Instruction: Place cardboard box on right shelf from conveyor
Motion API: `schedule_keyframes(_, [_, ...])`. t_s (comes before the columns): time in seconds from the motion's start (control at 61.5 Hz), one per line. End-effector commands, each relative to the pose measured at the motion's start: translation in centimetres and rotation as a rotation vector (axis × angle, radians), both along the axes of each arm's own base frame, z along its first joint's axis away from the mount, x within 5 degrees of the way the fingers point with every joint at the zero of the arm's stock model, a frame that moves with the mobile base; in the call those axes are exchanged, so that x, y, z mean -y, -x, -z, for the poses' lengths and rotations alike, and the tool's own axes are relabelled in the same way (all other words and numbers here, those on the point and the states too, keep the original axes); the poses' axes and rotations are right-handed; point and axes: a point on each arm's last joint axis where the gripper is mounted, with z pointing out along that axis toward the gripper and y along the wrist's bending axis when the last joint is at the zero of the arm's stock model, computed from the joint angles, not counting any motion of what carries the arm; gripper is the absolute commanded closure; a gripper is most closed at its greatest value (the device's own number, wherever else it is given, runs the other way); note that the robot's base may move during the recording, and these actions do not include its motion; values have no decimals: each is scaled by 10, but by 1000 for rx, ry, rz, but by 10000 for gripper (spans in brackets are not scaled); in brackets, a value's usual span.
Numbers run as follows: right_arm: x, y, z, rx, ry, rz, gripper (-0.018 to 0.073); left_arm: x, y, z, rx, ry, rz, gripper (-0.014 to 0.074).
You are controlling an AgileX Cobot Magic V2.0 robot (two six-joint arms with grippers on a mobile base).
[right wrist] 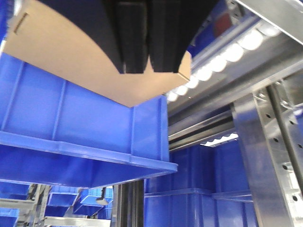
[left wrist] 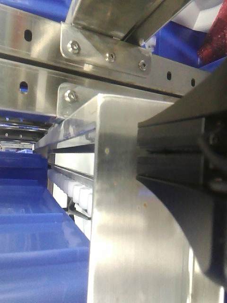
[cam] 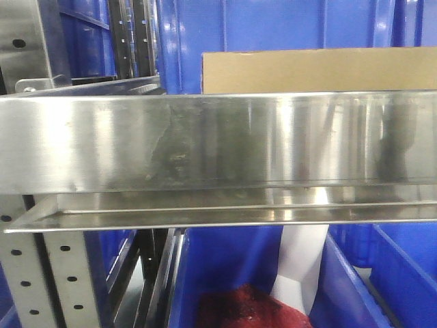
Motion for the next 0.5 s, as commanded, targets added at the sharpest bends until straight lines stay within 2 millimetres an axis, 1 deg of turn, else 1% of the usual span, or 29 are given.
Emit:
schedule_keyframes(0.0, [6,2,-10,94,-44,49,503,0,0,-5,88,9,-1,713])
schedule_keyframes(0.163, [16,15,10,80,-53,98,503,0,0,-5,88,9,-1,713])
schedule_keyframes(0.244, [24,25,22,101,-37,135,503,0,0,-5,88,9,-1,713])
schedule_keyframes(0.488, [50,50,65,155,-46,348,503,0,0,-5,88,9,-1,713])
